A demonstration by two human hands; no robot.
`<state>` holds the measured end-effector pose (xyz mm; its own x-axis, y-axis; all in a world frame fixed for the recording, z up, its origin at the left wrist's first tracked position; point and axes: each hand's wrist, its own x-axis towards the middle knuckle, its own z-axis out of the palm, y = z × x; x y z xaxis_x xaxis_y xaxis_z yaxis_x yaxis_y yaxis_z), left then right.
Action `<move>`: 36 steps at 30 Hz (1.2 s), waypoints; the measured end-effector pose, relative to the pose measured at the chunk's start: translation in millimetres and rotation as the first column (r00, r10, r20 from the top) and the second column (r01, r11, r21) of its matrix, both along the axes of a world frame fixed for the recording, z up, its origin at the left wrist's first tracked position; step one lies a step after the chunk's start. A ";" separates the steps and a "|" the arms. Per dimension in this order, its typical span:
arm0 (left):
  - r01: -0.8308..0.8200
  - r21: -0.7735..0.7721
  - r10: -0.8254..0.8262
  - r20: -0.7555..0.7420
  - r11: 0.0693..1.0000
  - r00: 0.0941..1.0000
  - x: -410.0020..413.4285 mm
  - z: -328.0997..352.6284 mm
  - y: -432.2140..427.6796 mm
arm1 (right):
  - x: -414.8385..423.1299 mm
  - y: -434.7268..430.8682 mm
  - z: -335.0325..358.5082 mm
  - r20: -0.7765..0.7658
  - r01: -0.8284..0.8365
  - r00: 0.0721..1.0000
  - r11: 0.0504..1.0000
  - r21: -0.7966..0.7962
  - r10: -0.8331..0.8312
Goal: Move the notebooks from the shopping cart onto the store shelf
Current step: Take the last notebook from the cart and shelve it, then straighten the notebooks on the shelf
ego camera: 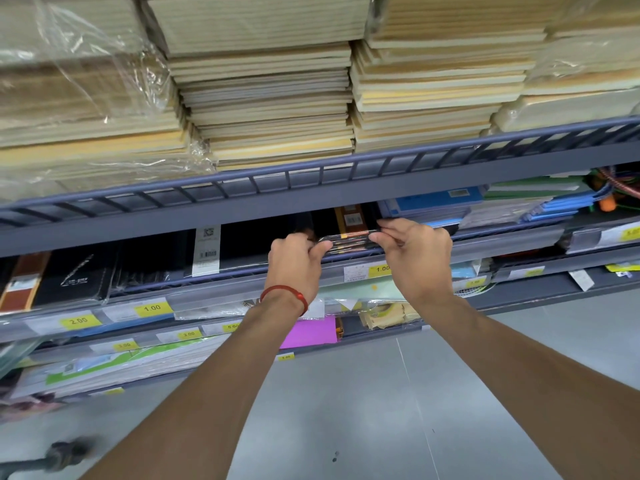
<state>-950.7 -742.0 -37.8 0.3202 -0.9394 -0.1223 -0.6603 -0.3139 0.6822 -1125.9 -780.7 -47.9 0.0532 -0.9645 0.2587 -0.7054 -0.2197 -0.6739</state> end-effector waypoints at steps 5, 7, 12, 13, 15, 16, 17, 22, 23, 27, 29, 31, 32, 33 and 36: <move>-0.041 -0.069 0.040 -0.017 0.997 0.999 -3.0 -13.6 -3.1 | 3.5 1.9 -5.9 -0.005 0.043 0.999 0.996 -0.075 -0.043; -0.050 -0.088 0.048 -0.017 0.995 0.999 -3.8 -14.6 -3.5 | 2.7 0.9 -6.7 -0.008 0.053 0.999 0.995 -0.083 -0.054; -0.078 -0.089 0.076 -0.023 0.993 0.997 -6.9 -14.1 -3.0 | 2.0 4.7 -6.9 -0.022 0.040 0.999 0.995 -0.093 -0.043; -0.072 -0.082 0.071 -0.017 0.994 0.997 -8.4 -13.3 -2.1 | 1.3 7.0 -5.7 -0.032 0.032 0.999 0.996 -0.084 -0.035; -0.048 -0.055 0.050 0.029 0.997 0.998 -10.5 -9.5 1.2 | 0.6 14.8 -2.6 -0.069 0.010 0.998 0.999 -0.038 -0.013; -0.032 -0.036 0.034 0.063 0.999 0.997 -10.8 -6.9 3.3 | 0.8 20.5 -0.4 -0.097 0.003 0.995 1.000 -0.014 -0.004; -0.015 -0.016 0.016 0.099 1.000 0.995 -10.8 -3.6 5.6 | 0.6 26.6 2.6 -0.127 0.000 0.992 1.000 0.003 0.000; 0.112 -0.028 -0.100 0.282 0.993 0.954 -3.4 20.1 28.8 | -4.5 61.6 24.3 -0.268 -0.040 0.962 0.998 0.049 0.051; 0.150 -0.035 -0.130 0.325 0.988 0.937 -1.7 25.4 36.2 | -5.8 70.1 31.3 -0.304 -0.042 0.951 0.997 0.067 0.060; 0.203 0.017 -0.191 0.421 0.979 0.887 4.0 47.8 68.7 | -6.2 105.8 60.0 -0.423 -0.045 0.902 0.995 0.094 0.081; 0.234 0.076 -0.242 0.471 0.969 0.848 6.4 62.0 93.0 | -5.5 128.3 74.4 -0.463 -0.050 0.883 0.997 0.065 0.074; 0.272 0.121 -0.293 0.533 0.955 0.793 8.9 78.2 116.9 | -4.7 149.5 89.2 -0.493 -0.050 0.868 0.998 0.044 0.065; 0.283 0.137 -0.309 0.567 0.949 0.763 10.5 87.4 128.1 | -3.6 159.0 96.9 -0.507 -0.051 0.859 0.997 0.052 0.070; 0.290 0.152 -0.321 0.597 0.945 0.735 12.0 95.5 140.4 | -2.9 169.4 104.5 -0.522 -0.054 0.849 0.996 0.066 0.081; 0.298 0.154 -0.324 0.650 0.942 0.688 14.7 119.7 175.9 | -1.9 199.1 128.9 -0.572 -0.085 0.812 0.993 0.083 0.118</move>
<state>-935.9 -566.1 81.9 0.0212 -0.9994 -0.0282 -0.9993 -0.0221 0.0304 -1127.8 -581.6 80.9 0.2751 -0.9561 0.1005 -0.9432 -0.2887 -0.1647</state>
